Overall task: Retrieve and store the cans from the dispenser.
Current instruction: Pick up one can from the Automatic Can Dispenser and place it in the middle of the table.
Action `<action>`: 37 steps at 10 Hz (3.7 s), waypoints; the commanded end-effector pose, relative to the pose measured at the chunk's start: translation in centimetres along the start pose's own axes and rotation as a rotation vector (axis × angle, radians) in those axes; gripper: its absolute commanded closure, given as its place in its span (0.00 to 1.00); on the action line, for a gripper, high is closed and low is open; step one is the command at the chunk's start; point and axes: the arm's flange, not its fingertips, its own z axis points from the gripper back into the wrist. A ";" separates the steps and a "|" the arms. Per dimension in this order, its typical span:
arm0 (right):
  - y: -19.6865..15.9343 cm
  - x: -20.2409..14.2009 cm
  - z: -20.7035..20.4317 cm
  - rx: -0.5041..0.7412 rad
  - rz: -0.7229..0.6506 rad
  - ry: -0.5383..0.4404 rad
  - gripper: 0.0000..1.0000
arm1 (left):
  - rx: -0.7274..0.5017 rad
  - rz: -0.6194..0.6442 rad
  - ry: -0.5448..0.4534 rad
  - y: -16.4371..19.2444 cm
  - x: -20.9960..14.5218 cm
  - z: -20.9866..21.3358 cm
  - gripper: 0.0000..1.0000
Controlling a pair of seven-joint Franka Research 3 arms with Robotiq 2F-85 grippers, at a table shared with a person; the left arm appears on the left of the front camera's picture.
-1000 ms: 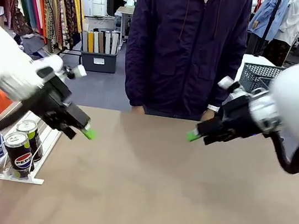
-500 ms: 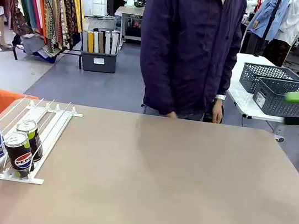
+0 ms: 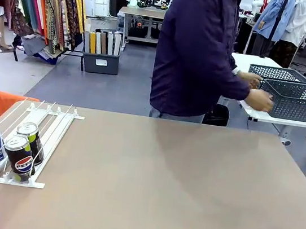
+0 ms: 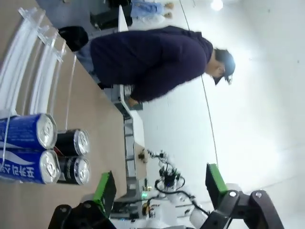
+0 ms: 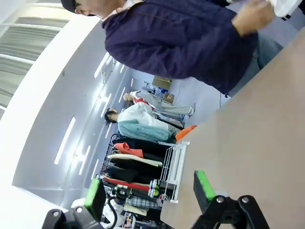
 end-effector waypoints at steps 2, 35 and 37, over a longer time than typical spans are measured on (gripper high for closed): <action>2.1 0.2 -0.4 -0.005 0.008 0.008 0.00 | 0.001 -0.030 0.042 -0.9 -0.8 0.1 0.00; 2.1 0.2 -0.4 -0.005 0.008 0.008 0.00 | 1.437 -0.309 0.589 -0.5 -7.7 -30.1 0.00; 2.1 0.2 -0.4 -0.005 0.008 0.008 0.00 | 1.442 -0.295 0.619 0.2 -7.6 -30.6 0.00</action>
